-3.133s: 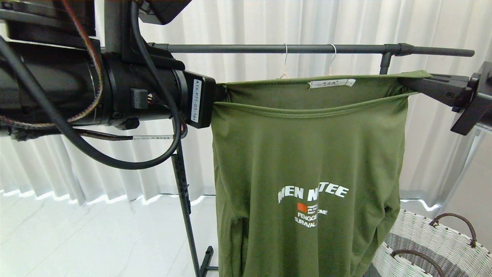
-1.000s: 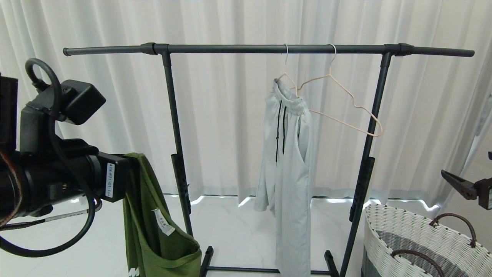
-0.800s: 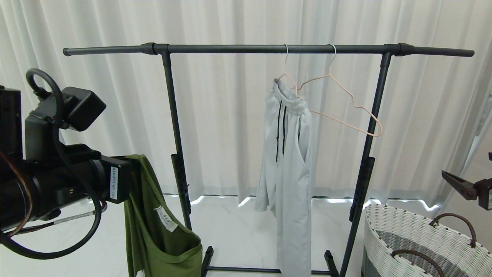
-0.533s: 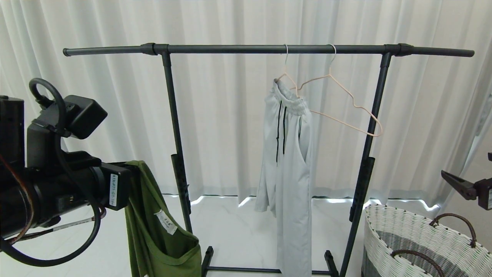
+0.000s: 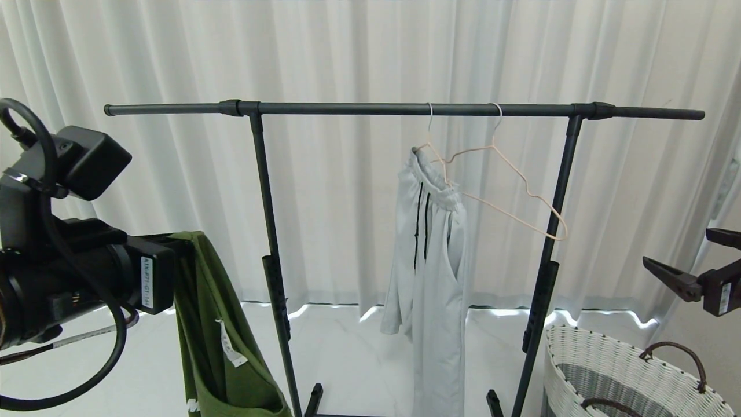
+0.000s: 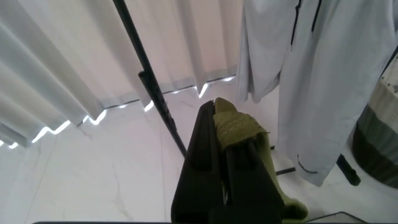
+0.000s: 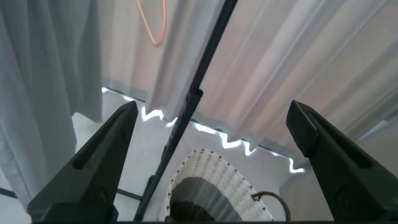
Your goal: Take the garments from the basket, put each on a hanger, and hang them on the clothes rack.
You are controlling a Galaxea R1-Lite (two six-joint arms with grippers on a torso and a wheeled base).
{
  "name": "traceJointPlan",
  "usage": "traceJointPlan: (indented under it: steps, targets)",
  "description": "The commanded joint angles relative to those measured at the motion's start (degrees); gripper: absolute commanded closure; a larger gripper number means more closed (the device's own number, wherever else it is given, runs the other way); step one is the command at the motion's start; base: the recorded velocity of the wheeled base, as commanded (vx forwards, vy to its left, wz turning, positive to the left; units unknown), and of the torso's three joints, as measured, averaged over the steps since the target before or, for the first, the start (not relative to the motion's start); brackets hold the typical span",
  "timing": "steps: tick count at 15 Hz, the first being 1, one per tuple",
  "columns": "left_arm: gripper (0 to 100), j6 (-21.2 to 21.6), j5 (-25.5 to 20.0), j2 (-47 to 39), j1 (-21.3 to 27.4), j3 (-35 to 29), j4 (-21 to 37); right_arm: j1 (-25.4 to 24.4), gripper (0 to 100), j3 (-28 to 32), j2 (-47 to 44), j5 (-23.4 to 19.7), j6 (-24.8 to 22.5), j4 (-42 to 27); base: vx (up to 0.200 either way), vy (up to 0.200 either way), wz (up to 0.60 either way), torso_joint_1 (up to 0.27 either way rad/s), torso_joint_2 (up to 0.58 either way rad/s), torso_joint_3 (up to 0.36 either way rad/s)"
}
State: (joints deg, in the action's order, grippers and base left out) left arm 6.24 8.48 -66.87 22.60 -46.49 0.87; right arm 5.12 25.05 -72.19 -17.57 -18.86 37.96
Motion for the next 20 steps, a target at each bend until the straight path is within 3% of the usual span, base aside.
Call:
traceJointPlan:
  steps: [1, 12, 15, 17, 20]
  targets:
    - [100, 0.0, 0.04, 0.68, -0.01, 0.35, -0.07, -0.73, 0, 0.0, -0.58, -0.01, -0.04, 0.01, 0.0, 0.0, 0.0, 0.203, -0.49, -0.281]
    - [100, 0.0, 0.04, 1.65, -0.01, 0.79, -0.07, -3.71, 0, -0.44, -1.46, -0.01, -0.39, 0.1, 0.0, 0.0, 0.0, 0.218, -0.49, -0.276]
    - [100, 0.0, -0.05, 2.27, -0.01, 1.06, -0.16, -3.63, 0, -0.35, -2.43, -0.89, -0.21, 0.1, 0.0, 0.0, 0.0, 0.066, -0.15, -0.077]
    - [100, 0.79, -0.05, 3.14, -0.01, 1.93, -0.16, -3.71, 0, 0.26, -4.36, -5.28, -0.3, -0.08, 0.0, 0.0, 0.0, 0.0, 0.0, 0.0]
    - [100, 1.05, -0.05, 3.94, -0.1, 3.08, -0.95, -4.33, 0, 2.46, -9.02, -5.2, -0.48, -0.7, 0.0, 0.0, 0.0, 0.0, 0.0, 0.0]
